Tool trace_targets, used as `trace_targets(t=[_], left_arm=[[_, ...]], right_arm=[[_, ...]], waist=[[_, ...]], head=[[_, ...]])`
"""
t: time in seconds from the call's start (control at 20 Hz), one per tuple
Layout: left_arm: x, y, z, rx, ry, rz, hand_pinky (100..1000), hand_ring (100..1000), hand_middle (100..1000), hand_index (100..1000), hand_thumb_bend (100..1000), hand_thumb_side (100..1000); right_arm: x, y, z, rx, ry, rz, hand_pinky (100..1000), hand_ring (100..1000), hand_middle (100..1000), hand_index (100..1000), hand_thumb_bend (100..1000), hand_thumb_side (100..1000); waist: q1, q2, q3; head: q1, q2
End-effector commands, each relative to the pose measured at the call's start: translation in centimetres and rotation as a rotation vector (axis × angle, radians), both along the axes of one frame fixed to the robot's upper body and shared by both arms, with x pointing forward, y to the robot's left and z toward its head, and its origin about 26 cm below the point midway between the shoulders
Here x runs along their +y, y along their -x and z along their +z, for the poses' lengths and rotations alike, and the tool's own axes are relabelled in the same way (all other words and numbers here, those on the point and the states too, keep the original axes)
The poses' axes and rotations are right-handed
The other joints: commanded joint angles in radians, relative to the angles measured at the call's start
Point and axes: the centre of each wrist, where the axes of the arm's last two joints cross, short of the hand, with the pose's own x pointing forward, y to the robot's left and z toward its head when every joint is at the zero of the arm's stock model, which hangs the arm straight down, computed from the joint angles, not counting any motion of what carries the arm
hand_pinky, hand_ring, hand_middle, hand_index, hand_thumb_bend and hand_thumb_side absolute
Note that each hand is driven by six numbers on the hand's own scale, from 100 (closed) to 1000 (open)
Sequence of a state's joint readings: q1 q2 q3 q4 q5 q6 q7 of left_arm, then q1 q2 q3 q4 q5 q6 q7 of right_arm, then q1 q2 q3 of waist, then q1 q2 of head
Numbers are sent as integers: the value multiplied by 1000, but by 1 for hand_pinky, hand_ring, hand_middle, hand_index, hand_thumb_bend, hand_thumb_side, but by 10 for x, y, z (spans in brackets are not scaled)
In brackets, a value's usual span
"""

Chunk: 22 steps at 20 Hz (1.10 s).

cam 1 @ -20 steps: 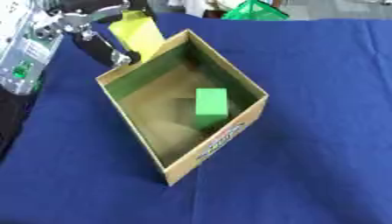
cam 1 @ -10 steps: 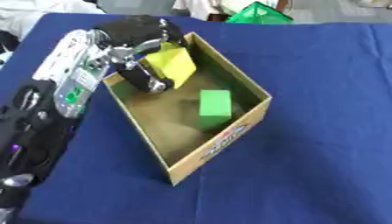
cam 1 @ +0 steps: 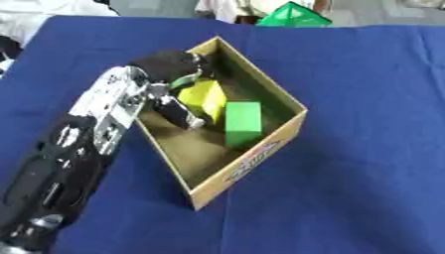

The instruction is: Pick up objects on the table and place them in the box.

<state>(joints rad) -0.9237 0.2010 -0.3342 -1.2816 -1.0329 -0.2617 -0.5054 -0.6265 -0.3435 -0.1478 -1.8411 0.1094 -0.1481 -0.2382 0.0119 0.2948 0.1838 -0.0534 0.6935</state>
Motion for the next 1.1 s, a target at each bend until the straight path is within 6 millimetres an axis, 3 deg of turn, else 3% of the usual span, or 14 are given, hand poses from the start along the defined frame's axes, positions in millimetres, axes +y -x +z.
trace_targets(t=[0.05,0.2,0.35,0.8,1.1], left_arm=[[-2,0,6,-15,-13,6,725,763,740,885,549,511],[-1,1,7,-32,-19,21,790,818,791,924,643,555],[0,3,12,-71,-18,18,809,856,826,944,706,537],[12,8,37,-172,64,0,767,830,792,926,632,545],[27,24,78,-287,189,-43,745,809,764,914,527,560]], right_arm=[[-1,5,9,-32,0,3,818,840,627,846,230,1000],[-1,5,9,-31,-1,3,818,840,626,846,230,1000],[-1,5,8,-29,-1,4,819,840,626,846,230,1000],[0,5,8,-31,-3,6,819,840,628,847,230,1000],[0,6,7,-33,-4,4,818,839,632,847,233,1000]], waist=[[2,-21,-1],[4,-21,-1],[4,-22,0],[2,-29,4],[5,-42,9]], head=[[-2,1],[-5,0],[-6,-1],[-8,-8],[-20,-3]])
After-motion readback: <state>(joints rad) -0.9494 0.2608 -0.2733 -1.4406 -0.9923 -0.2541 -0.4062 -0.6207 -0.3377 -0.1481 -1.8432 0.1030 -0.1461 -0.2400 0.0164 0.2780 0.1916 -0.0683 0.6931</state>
